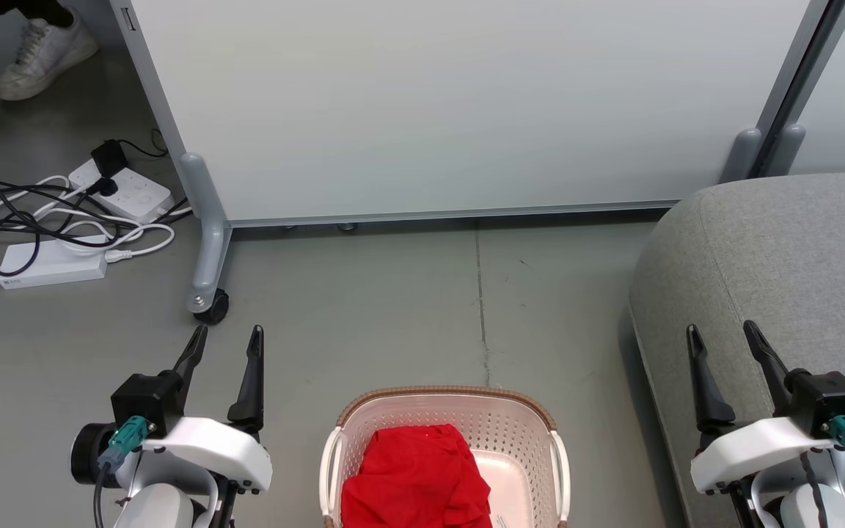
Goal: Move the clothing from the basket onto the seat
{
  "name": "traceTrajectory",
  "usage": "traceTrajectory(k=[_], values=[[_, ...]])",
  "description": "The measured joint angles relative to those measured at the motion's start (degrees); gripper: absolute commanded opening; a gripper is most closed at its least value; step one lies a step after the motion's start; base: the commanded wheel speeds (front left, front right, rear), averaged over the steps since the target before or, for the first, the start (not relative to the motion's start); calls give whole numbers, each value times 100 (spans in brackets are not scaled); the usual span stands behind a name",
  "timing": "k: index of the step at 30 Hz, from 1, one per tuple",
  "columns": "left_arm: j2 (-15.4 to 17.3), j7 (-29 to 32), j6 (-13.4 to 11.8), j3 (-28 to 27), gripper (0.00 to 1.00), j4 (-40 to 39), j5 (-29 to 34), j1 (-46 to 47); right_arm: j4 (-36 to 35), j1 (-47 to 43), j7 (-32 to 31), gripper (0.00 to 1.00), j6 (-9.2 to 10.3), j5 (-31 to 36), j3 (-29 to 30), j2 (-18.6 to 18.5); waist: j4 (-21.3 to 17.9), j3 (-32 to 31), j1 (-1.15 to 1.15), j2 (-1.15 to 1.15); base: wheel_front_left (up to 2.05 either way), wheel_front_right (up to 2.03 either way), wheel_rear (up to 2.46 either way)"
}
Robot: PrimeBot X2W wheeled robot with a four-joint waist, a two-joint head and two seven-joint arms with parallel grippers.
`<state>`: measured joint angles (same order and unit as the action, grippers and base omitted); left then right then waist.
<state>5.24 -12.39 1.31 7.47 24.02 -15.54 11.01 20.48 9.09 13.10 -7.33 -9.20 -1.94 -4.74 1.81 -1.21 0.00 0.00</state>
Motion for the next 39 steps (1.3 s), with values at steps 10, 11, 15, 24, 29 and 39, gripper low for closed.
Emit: traceTrajectory(k=[10, 11, 15, 24, 29, 39], values=[[56, 0, -90, 58, 100, -14, 298, -8, -20, -26, 121, 100, -9, 280, -20, 27, -11, -36, 0, 0, 0, 0, 0], [58, -2, -96, 63, 100, -16, 322, -10, -23, -27, 133, 100, -9, 307, -19, 31, -11, -39, 0, 0, 0, 0, 0], [60, -10, -123, 73, 100, -25, 370, -25, -32, -34, 162, 100, -9, 348, -16, 37, -7, -48, 0, 0, 0, 0, 0], [65, -24, -146, 78, 100, -42, 346, -43, 3, -37, 190, 100, -10, 253, 4, 47, -9, -53, 0, 0, 0, 0, 0], [74, -24, -157, 92, 100, -36, 328, -48, 16, -37, 189, 100, -10, 215, -5, 42, -13, -57, 0, 0, 0, 0, 0], [100, -19, -189, 144, 100, -31, 283, -47, 34, -32, 189, 100, -10, 198, -1, 38, -16, -13, 0, 0, 0, 0, 0]])
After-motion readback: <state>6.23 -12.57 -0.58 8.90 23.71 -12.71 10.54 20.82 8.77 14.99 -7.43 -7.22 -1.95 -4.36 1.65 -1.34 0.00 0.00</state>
